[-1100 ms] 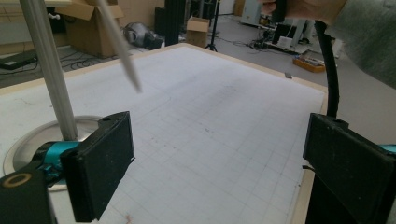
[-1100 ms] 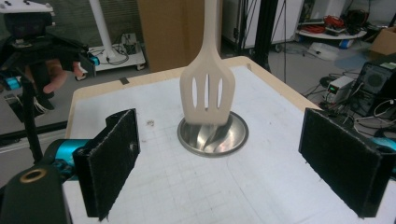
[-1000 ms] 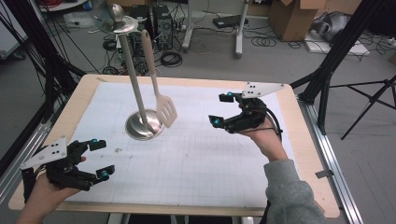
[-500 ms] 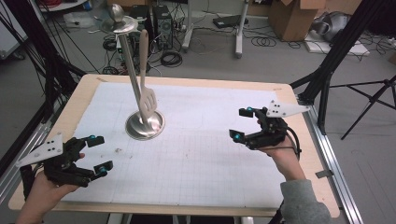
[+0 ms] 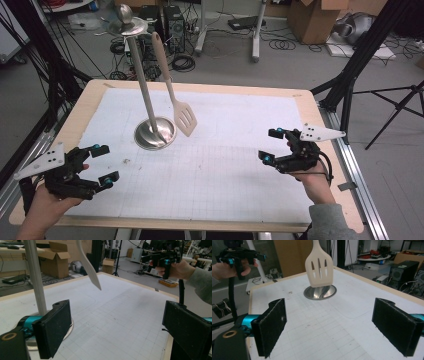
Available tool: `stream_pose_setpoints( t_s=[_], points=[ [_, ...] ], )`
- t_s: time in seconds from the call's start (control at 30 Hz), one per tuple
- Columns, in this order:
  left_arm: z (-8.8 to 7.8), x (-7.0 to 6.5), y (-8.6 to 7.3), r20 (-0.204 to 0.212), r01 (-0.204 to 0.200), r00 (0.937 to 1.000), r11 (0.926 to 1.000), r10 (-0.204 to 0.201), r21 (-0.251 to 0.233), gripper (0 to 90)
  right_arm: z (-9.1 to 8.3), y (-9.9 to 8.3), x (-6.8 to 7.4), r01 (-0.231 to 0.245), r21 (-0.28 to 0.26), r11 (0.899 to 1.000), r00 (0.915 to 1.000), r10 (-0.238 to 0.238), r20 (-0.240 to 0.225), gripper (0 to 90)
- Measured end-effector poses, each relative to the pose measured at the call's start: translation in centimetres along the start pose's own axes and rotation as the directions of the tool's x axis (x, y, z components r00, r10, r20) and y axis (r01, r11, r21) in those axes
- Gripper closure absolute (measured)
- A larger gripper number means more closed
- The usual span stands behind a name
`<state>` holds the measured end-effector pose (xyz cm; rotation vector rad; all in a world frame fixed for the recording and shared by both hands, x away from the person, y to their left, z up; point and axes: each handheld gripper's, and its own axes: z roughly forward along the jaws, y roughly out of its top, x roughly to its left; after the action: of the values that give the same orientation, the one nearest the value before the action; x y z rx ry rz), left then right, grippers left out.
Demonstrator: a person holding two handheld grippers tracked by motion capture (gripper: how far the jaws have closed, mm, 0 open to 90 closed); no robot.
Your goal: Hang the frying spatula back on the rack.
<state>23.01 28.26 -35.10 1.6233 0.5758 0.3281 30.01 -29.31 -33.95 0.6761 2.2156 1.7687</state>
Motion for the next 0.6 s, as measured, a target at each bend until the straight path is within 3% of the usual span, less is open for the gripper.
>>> stream_pose_setpoints(
  t_s=[0.6],
  points=[
    [0.2, 0.5, 0.2, 0.009, 0.002, 1.0, 1.0, -0.002, -0.007, 9.1, -0.8, -2.6, 1.0, -0.021, 0.019, 1.0, 0.9998, 0.022, -0.004, 11.2]
  ],
)
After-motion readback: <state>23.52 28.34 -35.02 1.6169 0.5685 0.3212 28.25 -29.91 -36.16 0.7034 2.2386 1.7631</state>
